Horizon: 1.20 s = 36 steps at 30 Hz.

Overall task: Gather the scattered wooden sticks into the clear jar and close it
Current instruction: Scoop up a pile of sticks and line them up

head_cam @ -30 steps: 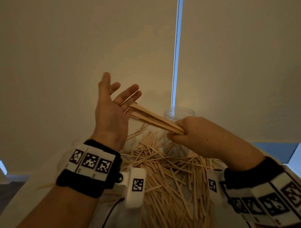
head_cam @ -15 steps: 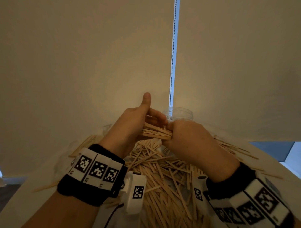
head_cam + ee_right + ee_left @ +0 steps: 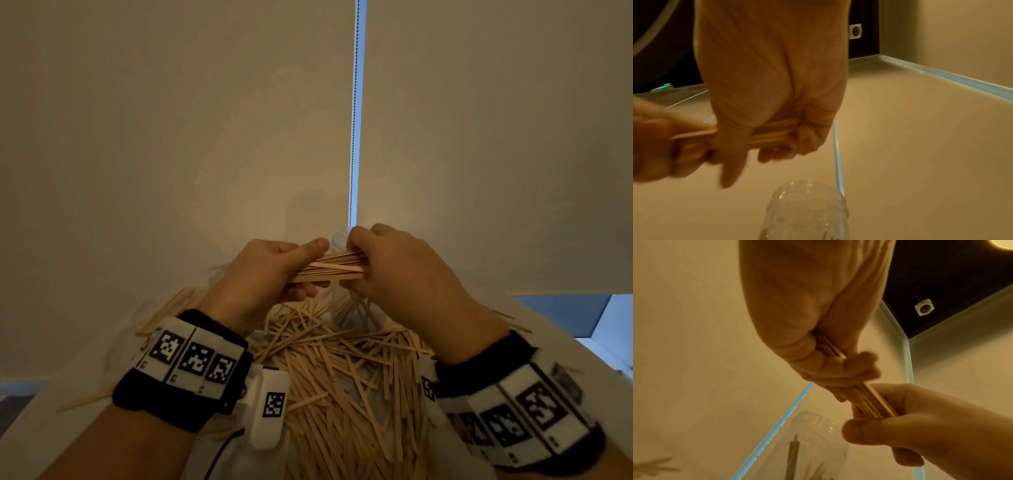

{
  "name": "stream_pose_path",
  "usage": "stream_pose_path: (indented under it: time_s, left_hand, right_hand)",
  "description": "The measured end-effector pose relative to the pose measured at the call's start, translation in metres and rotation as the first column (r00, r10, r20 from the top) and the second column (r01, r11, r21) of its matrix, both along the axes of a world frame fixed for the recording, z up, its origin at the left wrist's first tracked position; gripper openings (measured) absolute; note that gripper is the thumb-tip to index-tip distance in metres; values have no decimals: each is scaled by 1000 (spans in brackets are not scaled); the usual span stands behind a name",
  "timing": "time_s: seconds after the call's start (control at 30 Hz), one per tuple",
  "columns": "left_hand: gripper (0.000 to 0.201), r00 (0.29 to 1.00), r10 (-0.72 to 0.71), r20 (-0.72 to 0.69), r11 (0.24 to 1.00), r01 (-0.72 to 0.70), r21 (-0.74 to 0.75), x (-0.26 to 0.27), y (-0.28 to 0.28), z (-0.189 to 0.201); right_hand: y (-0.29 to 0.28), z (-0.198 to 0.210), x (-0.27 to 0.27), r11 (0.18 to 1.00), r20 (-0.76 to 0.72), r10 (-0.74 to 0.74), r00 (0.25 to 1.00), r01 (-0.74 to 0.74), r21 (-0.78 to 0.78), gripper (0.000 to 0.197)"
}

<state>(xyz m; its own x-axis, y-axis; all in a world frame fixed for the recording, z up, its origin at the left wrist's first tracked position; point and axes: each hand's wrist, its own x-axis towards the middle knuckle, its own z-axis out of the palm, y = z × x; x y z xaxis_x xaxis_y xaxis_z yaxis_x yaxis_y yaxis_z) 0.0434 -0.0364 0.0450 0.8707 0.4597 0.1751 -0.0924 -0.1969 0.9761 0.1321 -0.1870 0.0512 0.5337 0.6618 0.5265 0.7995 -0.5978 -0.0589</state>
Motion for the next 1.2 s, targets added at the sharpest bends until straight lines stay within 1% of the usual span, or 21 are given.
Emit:
stream_pose_path:
  time_s: [0.03,0.07,0.1,0.13,0.17,0.23,0.3,0.37,0.43,0.5,0.6,0.67,0.7,0.77,0.8,0.9,1.0,1.03,1.07,1.13,1.2]
  left_hand:
    - [38,1000,-19,21,997,20,-81,2,-3,-1]
    - [38,999,-22,40,992,27,-122,4,-6,-2]
    - [38,999,-20,49,992,26,-126,6,-7,-2]
    - [38,999,-18,49,993,23,-112,6,-7,-3]
    - [38,999,-19,43,995,23,-93,5,-6,-3]
    - [35,999,1,40,995,3,-97,4,-2,-4]
    - [32,998,42,51,986,-33,-162,5,2,-5]
    - [28,996,62,70,967,-43,-252,7,2,-6]
    - [25,995,60,85,950,-31,-311,8,0,-7]
    - [25,996,35,82,943,-6,-331,8,-6,-7]
    - [23,997,2,82,938,27,-346,8,-14,-4]
    - [27,998,-19,67,950,39,-310,8,-18,-1]
    - [32,999,-27,46,963,38,-266,7,-18,0]
    - [40,1000,-8,-3,985,7,-171,6,-17,-2]
    - [41,999,26,-21,989,-29,-142,5,-15,-4]
    - [32,989,132,-68,988,-137,-78,5,-7,-13]
    - [21,975,158,-153,987,-154,40,13,-6,-23]
    - [26,971,155,-180,987,-144,74,18,-7,-24]
    - [37,970,141,-196,988,-124,97,24,-6,-24]
    - [68,974,96,-204,991,-74,111,41,-5,-24]
    - [104,977,55,-205,993,-32,117,61,-2,-24]
  right_hand:
    - [3,-4,-2,999,82,-48,995,48,-1,17]
    - [5,-8,-3,995,125,-99,987,99,4,12]
    - [6,-12,-2,991,124,-134,983,135,3,12]
    - [8,-14,-2,990,97,-139,986,141,-14,16]
    - [7,-14,0,993,58,-112,992,114,-37,23]
    - [4,-10,7,999,-48,3,999,-5,-49,36]
    - [-1,-4,11,994,-145,113,983,-110,26,52]
    - [-4,-5,13,988,-128,111,986,-97,118,63]
    - [-2,-8,11,974,-109,61,992,-35,223,65]
    - [-1,-8,10,941,-139,35,990,14,338,61]
    - [-5,-4,14,908,-220,53,974,44,416,57]
    - [-11,-1,18,894,-268,86,960,45,446,56]
    - [-13,1,20,890,-274,81,958,54,452,56]
    - [-20,6,26,878,-268,26,963,107,467,54]
    - [-25,8,30,864,-263,-10,965,140,484,54]
    - [-44,14,48,805,-272,-124,954,257,534,55]
    - [-55,17,62,786,-286,-205,936,332,522,55]
    - [-54,18,65,792,-277,-230,933,345,504,55]
    - [-51,21,68,799,-253,-255,933,351,488,54]
    - [-38,28,75,825,-168,-314,934,356,439,51]
    - [-19,37,82,867,-85,-367,926,374,330,47]
